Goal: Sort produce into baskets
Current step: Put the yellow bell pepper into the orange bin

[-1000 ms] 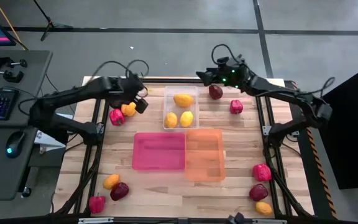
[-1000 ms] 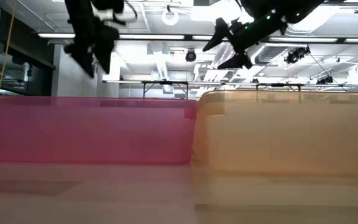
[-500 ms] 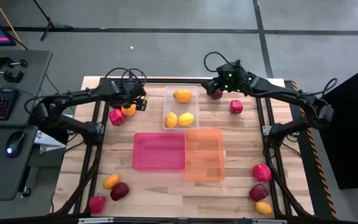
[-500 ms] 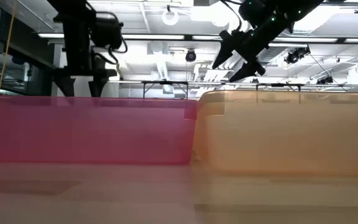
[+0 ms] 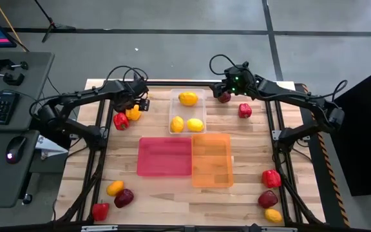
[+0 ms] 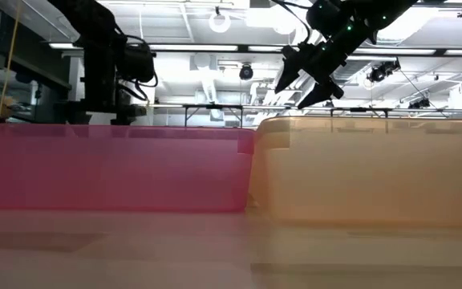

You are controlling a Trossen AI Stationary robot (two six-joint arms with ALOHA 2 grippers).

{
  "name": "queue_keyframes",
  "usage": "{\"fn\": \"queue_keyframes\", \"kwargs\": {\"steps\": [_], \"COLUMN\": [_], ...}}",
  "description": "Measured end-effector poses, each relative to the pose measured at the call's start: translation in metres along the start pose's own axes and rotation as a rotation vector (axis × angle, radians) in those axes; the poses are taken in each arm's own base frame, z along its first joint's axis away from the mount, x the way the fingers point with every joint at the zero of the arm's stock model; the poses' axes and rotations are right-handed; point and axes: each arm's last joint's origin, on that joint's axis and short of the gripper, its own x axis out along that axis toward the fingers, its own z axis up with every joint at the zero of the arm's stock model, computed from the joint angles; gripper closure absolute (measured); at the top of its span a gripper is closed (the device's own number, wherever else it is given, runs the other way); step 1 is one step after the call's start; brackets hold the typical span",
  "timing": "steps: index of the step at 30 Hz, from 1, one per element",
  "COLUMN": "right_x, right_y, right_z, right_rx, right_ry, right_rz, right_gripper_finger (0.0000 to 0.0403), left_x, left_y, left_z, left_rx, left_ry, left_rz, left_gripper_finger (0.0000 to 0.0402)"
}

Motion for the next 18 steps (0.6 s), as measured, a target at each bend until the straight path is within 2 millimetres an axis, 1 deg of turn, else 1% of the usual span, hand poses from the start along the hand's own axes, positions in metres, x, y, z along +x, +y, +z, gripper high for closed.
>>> {"fn": "queue_keyframes", "kwargs": {"steps": [5,8,13,16,18], "right_x": [0.000,0.000,0.000,0.000,0.000], "right_y": [0.000,-0.001,-0.001,-0.001,-0.001], "right_z": [0.000,0.000,0.000,0.000,0.000], "right_rx": [0.000,0.000,0.000,0.000,0.000], "right_ry": [-0.008,-0.010,-0.010,-0.010,-0.010], "right_rz": [-0.017,-0.022,-0.022,-0.022,-0.022], "right_gripper_finger": [0.0020,0.0020,0.0020,0.0020,0.0020], "left_x": [0.018,0.033,0.052,0.060,0.061], "left_y": [-0.009,-0.015,-0.024,-0.027,-0.030], "left_z": [0.002,0.001,-0.002,-0.006,-0.007], "left_rx": [0.033,0.047,0.078,0.130,0.160], "left_ry": [0.050,0.124,0.176,0.213,0.211], "left_rz": [0.033,0.045,0.092,0.096,0.087], "left_gripper_finger": [0.0065,0.0065,0.0064,0.0065,0.0070]}}
